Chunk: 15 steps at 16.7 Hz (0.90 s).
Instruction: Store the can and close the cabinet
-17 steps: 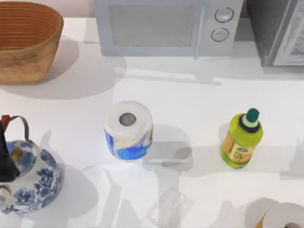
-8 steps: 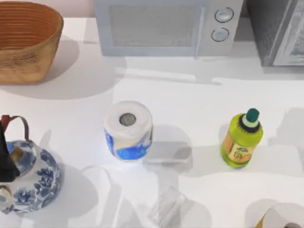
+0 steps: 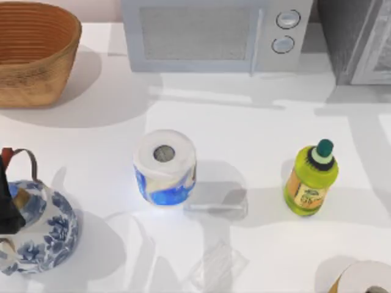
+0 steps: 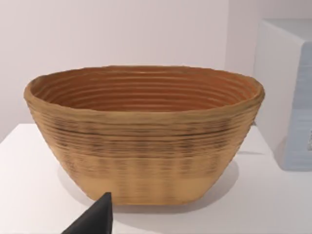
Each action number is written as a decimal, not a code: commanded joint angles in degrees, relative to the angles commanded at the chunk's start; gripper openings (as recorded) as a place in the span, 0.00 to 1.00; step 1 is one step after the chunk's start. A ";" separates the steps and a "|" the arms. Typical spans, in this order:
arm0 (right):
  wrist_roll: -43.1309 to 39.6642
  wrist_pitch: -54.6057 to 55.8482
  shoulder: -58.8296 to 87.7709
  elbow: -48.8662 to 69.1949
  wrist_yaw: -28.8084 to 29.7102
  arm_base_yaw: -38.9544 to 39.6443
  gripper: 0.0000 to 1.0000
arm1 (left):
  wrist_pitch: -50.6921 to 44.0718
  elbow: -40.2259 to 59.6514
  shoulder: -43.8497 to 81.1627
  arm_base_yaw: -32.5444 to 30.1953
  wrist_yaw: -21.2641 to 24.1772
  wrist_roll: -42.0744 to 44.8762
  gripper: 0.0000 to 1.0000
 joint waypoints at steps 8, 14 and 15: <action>0.56 -5.58 18.09 25.34 3.41 1.93 0.00 | 0.00 0.00 0.00 0.00 0.00 0.00 1.00; 0.66 -5.65 18.41 25.76 3.40 1.72 0.00 | 0.00 0.00 0.00 0.00 0.00 0.00 1.00; 0.63 -5.81 18.96 26.42 3.33 1.68 0.00 | 0.00 0.00 0.00 0.00 0.00 0.00 1.00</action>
